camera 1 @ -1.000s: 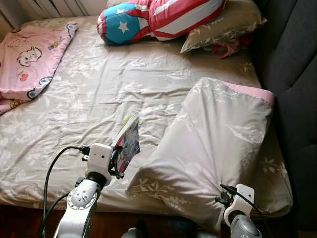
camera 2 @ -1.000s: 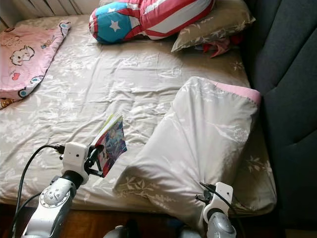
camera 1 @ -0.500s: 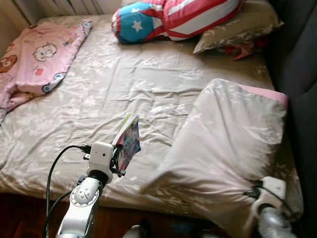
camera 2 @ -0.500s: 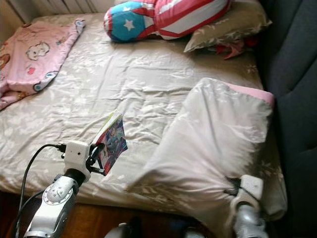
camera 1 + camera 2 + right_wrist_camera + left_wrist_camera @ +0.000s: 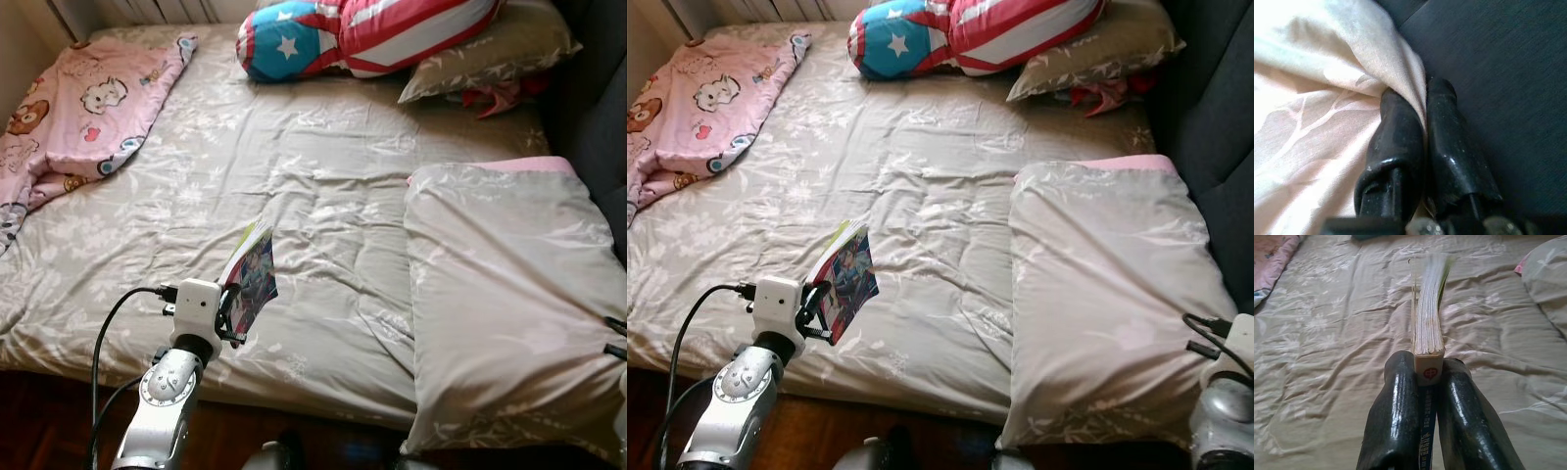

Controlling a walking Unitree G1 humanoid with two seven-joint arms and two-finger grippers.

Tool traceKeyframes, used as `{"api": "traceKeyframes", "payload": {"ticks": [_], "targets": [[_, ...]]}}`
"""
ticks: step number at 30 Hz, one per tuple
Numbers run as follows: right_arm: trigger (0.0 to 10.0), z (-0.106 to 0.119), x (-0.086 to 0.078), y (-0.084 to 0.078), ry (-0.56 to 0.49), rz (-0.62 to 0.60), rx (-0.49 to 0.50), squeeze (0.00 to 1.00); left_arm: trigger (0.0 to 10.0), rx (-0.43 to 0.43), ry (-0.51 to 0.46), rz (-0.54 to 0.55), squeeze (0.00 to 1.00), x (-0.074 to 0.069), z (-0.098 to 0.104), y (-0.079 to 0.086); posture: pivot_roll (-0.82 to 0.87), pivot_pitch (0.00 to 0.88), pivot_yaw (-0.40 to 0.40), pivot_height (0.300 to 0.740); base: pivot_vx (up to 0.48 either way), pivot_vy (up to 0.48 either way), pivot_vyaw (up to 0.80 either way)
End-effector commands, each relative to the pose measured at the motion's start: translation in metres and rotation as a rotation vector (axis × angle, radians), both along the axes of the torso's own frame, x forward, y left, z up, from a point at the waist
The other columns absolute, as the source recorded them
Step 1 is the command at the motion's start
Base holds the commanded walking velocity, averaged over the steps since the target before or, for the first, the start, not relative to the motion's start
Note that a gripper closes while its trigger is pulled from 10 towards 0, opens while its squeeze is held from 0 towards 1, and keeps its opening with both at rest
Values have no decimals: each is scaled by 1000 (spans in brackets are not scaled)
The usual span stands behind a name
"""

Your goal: Clean up the room

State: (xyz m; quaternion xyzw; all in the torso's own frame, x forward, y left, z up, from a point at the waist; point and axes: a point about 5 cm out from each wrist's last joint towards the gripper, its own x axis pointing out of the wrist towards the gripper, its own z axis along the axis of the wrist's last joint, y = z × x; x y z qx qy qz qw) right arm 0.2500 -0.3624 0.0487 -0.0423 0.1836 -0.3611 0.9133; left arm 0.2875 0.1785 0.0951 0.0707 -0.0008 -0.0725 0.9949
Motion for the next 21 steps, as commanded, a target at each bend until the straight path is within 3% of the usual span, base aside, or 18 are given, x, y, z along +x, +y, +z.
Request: {"api": "traceKeyframes", "payload": {"ticks": [1,8,9,10,12,13,14,16,21], "targets": [[10000,-9,-3,9,19,21,17,0,10000,-1,-26,20,0,-1,1,5,-68,195,59,740,0,0,0],[10000,-21,-2,22,47,57,72,0,10000,-8,-28,17,0,0,1,3,-63,187,57,740,0,0,0],[10000,-21,0,25,30,73,76,741,10000,-12,-28,18,0,0,1,3,-66,181,56,740,0,0,0],[10000,-20,2,30,-1,100,83,1000,10000,-15,-29,17,0,0,1,2,-66,180,56,740,0,0,0],[10000,-19,7,37,-30,155,96,1000,10000,-20,-30,14,0,0,1,0,-70,171,54,740,0,0,0],[10000,-18,10,45,-46,215,85,690,10000,-23,-32,10,0,0,1,-2,-71,168,53,740,0,0,0],[10000,-18,12,49,-52,243,77,0,10000,-25,-35,8,0,1,1,-3,-72,166,52,740,0,0,0],[10000,-17,15,61,-89,310,77,0,10000,-30,-43,6,0,2,3,-4,-74,158,46,740,0,0,0],[10000,-15,18,73,-170,342,107,0,10000,-37,-51,8,0,3,4,-5,-77,153,41,740,0,0,0]]}}
